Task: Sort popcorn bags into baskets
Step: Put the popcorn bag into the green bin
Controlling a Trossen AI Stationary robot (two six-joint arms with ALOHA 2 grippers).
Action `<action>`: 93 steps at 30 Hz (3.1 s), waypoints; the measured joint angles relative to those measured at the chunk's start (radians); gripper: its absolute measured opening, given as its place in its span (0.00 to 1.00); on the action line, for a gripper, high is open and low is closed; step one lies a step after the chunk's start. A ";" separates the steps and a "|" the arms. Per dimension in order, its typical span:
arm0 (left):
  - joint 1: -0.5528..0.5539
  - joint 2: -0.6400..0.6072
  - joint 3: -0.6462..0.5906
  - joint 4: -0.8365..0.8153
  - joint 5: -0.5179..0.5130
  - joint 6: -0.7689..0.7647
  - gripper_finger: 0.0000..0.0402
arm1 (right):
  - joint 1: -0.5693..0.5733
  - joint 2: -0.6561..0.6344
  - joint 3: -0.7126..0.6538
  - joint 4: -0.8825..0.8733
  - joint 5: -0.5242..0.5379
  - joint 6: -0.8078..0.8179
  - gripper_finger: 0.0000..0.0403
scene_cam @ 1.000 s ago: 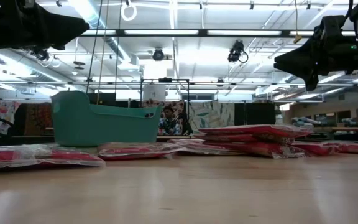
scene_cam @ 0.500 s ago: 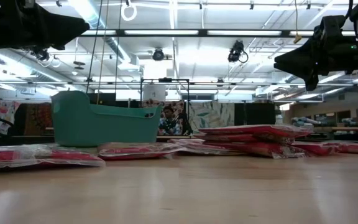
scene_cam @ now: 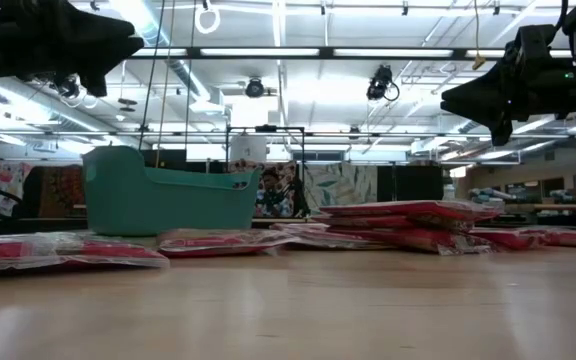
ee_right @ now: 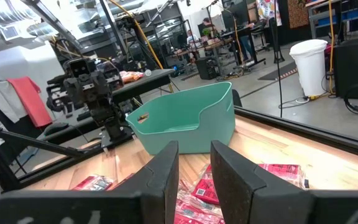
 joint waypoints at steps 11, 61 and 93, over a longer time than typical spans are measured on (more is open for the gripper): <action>0.000 0.000 0.000 0.009 0.001 -0.098 0.33 | 0.000 0.000 0.000 0.000 0.000 0.000 0.24; -0.245 0.926 0.476 -0.421 -0.023 -0.131 0.49 | 0.000 0.000 0.000 0.001 0.001 0.000 0.24; 0.019 1.629 1.042 -0.394 -0.036 0.553 0.44 | 0.000 0.000 0.000 0.002 0.001 0.000 0.24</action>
